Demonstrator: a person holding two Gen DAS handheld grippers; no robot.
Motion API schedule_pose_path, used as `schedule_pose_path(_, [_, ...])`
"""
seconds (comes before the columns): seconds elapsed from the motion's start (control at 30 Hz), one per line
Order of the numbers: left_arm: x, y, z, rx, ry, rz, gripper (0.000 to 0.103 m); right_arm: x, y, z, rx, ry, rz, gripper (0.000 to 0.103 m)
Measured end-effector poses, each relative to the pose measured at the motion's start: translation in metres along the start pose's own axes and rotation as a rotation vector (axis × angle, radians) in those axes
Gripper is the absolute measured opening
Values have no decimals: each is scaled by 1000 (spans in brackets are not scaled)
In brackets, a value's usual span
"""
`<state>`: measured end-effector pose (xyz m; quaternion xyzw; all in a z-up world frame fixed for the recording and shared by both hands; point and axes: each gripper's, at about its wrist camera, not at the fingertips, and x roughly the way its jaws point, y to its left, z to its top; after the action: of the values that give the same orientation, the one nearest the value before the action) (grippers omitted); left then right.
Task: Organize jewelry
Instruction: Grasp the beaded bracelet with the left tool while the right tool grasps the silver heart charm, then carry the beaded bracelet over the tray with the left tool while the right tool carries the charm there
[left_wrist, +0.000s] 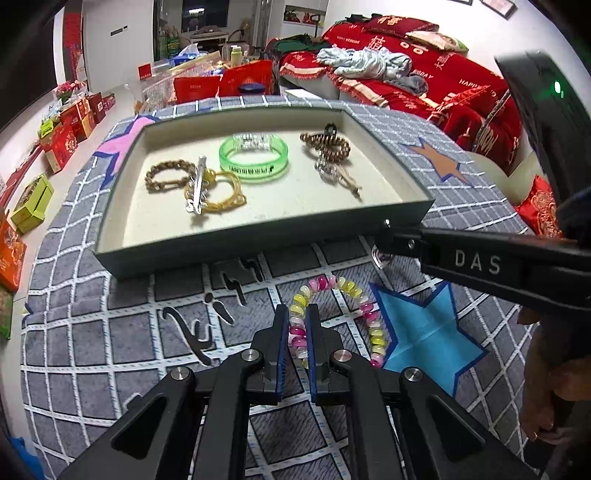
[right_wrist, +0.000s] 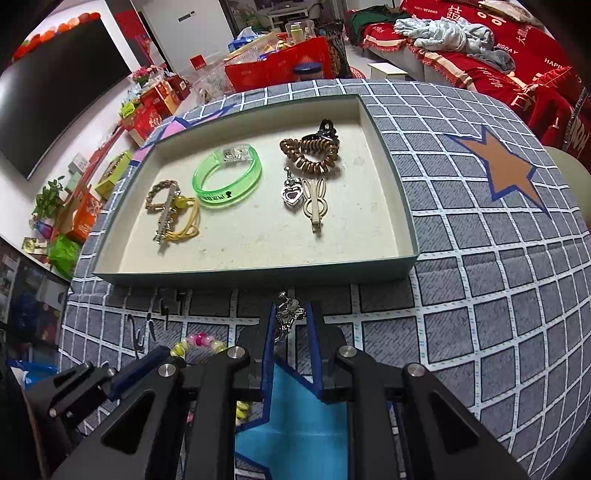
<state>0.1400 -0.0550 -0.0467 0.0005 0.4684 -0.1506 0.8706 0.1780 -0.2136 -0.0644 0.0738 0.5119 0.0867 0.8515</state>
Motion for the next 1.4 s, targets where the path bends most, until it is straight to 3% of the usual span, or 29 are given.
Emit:
schedule_pose_path(0.6, [-53, 31, 44, -7, -142, -32, 25, -41, 3, 15, 21, -93, 52, 18])
schedule_pose_path(1.03, [-14, 46, 91, 1, -121, -18, 25, -13, 5, 53, 16, -82, 31, 18])
schedule_pose_path(1.4, [28, 39, 103, 24, -64, -14, 25, 22, -10, 64, 48, -56, 6, 18])
